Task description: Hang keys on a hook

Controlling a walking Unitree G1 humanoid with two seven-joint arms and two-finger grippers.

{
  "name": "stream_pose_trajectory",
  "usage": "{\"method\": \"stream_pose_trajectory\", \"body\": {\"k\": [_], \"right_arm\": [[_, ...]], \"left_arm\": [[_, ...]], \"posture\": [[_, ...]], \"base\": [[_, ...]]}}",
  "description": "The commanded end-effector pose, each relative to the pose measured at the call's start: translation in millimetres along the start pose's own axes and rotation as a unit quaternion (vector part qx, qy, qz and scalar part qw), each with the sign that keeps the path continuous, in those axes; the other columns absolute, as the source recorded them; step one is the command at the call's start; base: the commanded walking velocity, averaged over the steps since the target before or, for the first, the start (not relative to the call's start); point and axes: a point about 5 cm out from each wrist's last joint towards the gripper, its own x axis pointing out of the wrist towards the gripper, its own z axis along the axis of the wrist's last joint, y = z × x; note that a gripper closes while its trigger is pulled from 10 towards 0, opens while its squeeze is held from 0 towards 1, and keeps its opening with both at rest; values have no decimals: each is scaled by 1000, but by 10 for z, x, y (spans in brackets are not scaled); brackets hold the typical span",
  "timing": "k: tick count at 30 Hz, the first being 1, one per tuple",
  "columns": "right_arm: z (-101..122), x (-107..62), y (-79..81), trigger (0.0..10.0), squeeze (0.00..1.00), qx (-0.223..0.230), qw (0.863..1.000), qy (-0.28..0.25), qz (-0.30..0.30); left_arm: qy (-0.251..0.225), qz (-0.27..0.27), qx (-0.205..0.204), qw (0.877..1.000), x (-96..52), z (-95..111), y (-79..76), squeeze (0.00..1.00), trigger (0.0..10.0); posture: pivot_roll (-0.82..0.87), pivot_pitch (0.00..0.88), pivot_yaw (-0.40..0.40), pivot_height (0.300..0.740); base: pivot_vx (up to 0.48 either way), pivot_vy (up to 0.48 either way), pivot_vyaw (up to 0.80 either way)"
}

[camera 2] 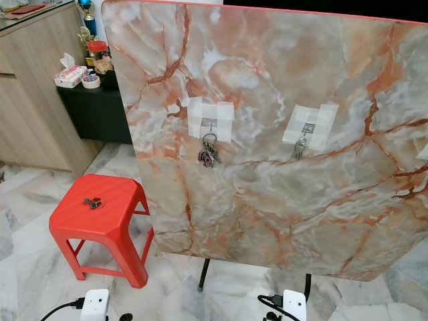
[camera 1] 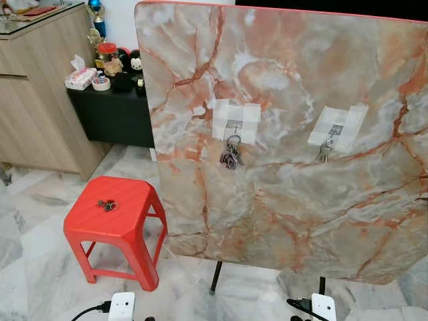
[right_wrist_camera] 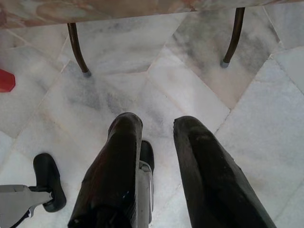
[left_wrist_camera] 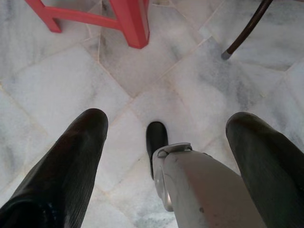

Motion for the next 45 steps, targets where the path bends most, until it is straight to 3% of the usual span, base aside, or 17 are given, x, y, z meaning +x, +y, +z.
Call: {"method": "stream_pose_trajectory", "body": {"k": [1, 9, 45], "right_arm": [[30, -5, -52, 10000, 0, 6, 1000, -8, -5], [31, -9, -72, 10000, 0, 17, 1000, -12, -9], [50, -2, -54, 10000, 0, 11, 1000, -12, -8]], "left_arm": [[9, 3, 1, 1000, -11, -46, 24, 0, 10000], [11, 3, 0, 1000, -11, -46, 46, 0, 10000], [8, -3, 2, 1000, 3, 7, 44, 0, 10000]], "posture": [[-12, 0, -63, 740], [-8, 0, -48, 740], [1, 0, -46, 740]], "base": [[0, 0, 0], [0, 62, 0], [0, 480, 0]]}}
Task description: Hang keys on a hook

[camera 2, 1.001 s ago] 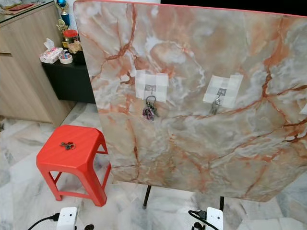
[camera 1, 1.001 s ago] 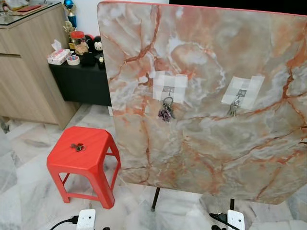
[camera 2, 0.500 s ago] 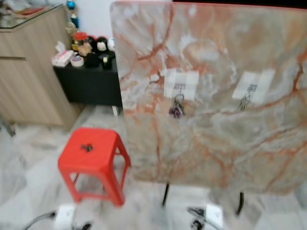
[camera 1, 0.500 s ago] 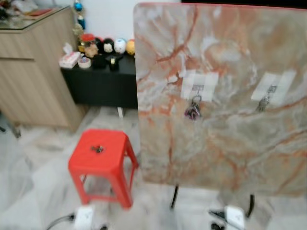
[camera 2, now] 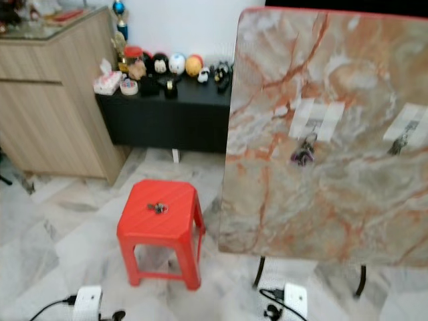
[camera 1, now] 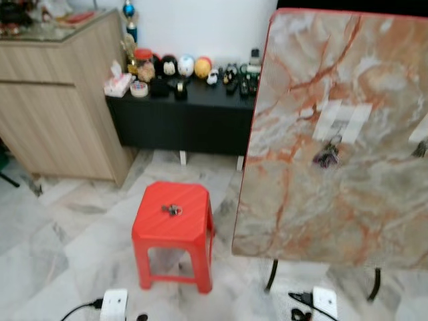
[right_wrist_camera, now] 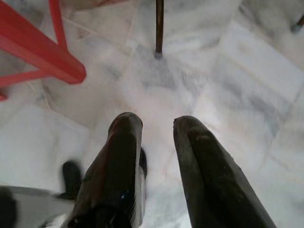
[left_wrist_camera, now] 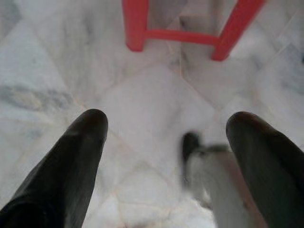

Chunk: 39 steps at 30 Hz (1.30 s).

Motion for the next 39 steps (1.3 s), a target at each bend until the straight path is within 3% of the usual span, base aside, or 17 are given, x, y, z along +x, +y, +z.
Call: {"method": "stream_pose_trajectory", "body": {"k": [1, 28, 39], "right_arm": [[66, 20, 64, 10000, 0, 1, 1000, -8, 7], [74, 18, 43, 10000, 0, -4, 1000, -8, 9], [68, 18, 48, 10000, 0, -3, 1000, -7, 9]], "left_arm": [[9, 8, 6, 1000, -8, -22, 69, 0, 10000], [14, 9, -1, 1000, -16, -64, 49, 0, 10000], [-8, 10, -2, 1000, -10, -1, 58, 0, 10000]], "posture": [[1, 0, -46, 740], [1, 0, -56, 740], [1, 0, -55, 740]], "base": [[0, 480, 0], [0, 480, 0], [0, 95, 0]]}}
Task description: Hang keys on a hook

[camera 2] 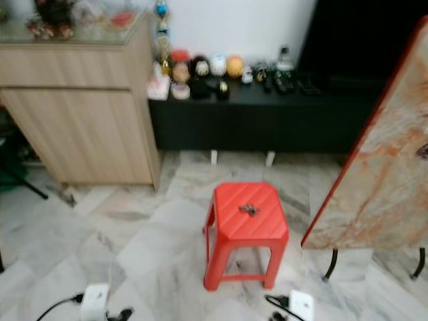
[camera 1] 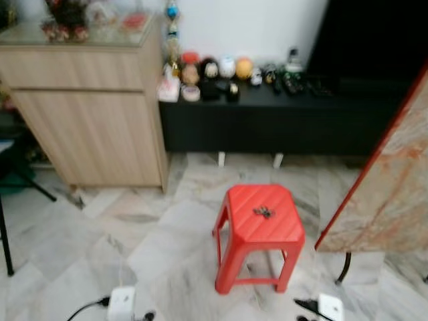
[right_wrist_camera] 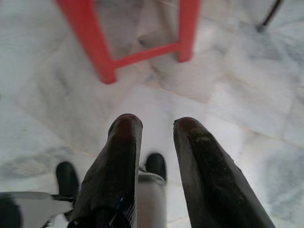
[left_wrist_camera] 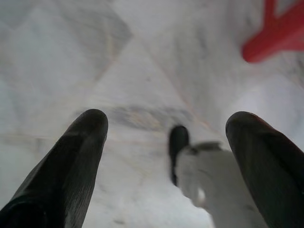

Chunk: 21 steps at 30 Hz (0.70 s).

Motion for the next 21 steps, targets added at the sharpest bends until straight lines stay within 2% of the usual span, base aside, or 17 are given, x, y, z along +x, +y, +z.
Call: {"method": "stream_pose_trajectory", "body": {"k": [1, 3, 15, 21], "right_arm": [[-23, -25, -124, 10000, 0, -3, 1000, 5, -16], [-22, -25, -124, 10000, 0, -4, 1000, 5, -15], [-25, -24, -120, 10000, 0, 2, 1000, 5, -16], [-20, -24, -119, 10000, 0, -5, 1000, 4, -12]], "left_arm": [[-7, -12, -6, 1000, 10, 17, -109, 0, 10000], [-19, -15, -14, 1000, 19, 69, -116, 0, 10000], [-9, -19, -5, 1000, 20, 48, -140, 0, 10000], [-5, -18, -1, 1000, 15, 27, -133, 0, 10000]], "posture": [[5, 0, -56, 740], [7, 0, -57, 740], [3, 0, -55, 740], [5, 0, -56, 740]], "base": [[0, 0, 0], [0, 0, 0], [0, 0, 0], [274, 0, 0]]}}
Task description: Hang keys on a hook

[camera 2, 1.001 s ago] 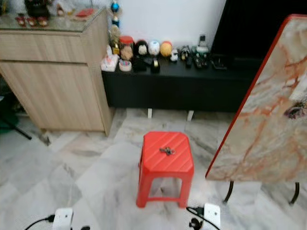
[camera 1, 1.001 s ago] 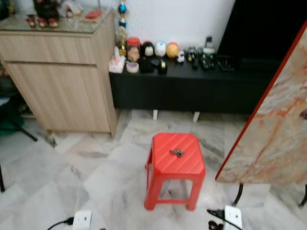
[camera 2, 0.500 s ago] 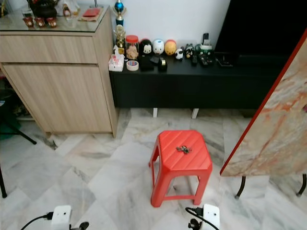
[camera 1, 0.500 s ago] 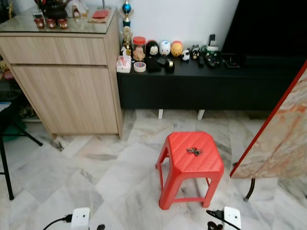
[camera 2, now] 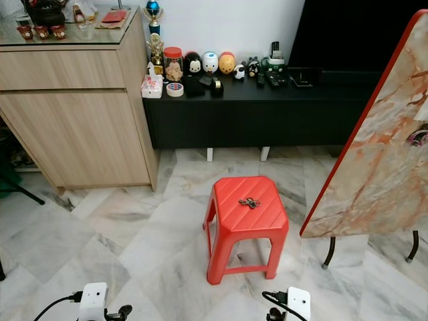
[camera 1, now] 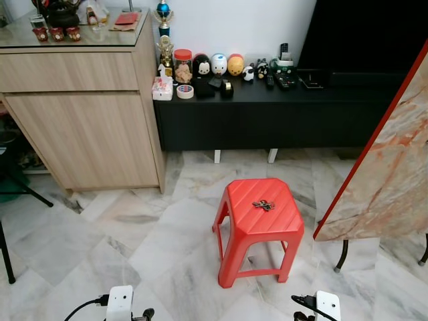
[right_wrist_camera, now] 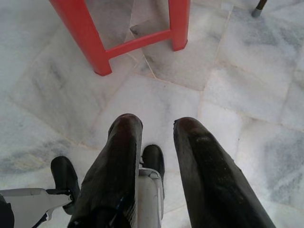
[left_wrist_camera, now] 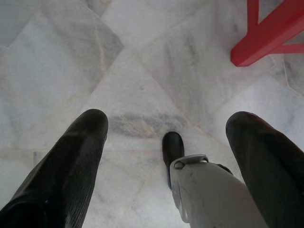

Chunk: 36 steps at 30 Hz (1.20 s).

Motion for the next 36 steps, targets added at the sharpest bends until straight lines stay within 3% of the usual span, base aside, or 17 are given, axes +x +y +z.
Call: {"method": "stream_pose_trajectory", "body": {"k": [1, 36], "right_arm": [[2, -3, -23, 10000, 0, -2, 1000, 1, -3], [6, -3, -19, 10000, 0, -2, 1000, -1, 2]], "left_arm": [[10, -2, 3, 1000, -8, -46, -11, 0, 10000], [-9, -10, 1, 1000, 10, 32, -74, 0, 10000]], "posture": [[5, 0, -56, 740], [5, 0, -56, 740]], "base": [[326, 0, 0], [335, 0, 0]]}}
